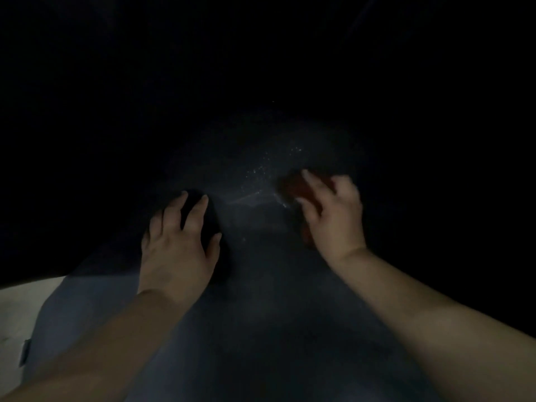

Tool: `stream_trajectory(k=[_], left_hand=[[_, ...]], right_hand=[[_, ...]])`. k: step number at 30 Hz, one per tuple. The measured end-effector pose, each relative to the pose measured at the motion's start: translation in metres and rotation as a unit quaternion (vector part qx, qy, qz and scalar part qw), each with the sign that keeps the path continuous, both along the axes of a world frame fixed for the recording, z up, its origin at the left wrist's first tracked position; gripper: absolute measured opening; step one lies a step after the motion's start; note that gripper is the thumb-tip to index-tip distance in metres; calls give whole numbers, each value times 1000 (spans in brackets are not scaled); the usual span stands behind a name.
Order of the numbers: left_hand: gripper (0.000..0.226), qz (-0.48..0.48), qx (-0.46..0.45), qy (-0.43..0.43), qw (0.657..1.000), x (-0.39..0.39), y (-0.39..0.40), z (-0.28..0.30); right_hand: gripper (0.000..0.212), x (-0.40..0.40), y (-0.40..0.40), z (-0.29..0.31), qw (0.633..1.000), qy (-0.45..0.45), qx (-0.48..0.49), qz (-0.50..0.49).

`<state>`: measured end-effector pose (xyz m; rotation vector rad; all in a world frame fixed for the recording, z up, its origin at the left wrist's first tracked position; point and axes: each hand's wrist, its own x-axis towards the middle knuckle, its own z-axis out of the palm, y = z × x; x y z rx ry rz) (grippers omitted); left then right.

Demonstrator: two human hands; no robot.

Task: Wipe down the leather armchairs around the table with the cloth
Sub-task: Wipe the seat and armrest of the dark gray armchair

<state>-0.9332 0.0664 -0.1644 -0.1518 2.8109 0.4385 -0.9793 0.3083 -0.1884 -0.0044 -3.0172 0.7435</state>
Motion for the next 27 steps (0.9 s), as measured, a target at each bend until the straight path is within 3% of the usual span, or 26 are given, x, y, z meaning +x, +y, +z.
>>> stream_trajectory(k=[3,5,8,10,12,14,17,19,25,27], left_hand=[[65,0,4,10,1000,0,-2,-1],[65,-2,9,19,1000,-1,-3,-3],[65,-10,16,26,999,0,-6,-5],[66,-17,21,23,999,2,-10,-5],[67,-23,26,14,999,3,-15,-4],[68,-34,23,12,999,5,-19,-4],[69,-32,16,16,999,7,-24,-4],[69,-14,14,22,1000,7,-27,-6],[70,-13,13,18,1000,13,-31,-4],[70,-21,9,11,1000,15,-36,-4]], right_hand=[[45,-50,16,-8,988,-8,-3,-151],[45,-81,1,-11,981,-23,-21,-192],[46,-76,-38,-8,998,-15,-32,-46],[46,-45,-46,-4,996,2,-22,85],[46,-23,-32,-2,989,4,-23,148],[45,-33,-19,-2,993,10,0,115],[46,-81,-27,-13,999,6,15,-33],[46,-94,-50,-13,997,-7,-1,-79],[47,15,-77,2,983,10,-9,182],[46,15,-59,0,986,14,4,164]])
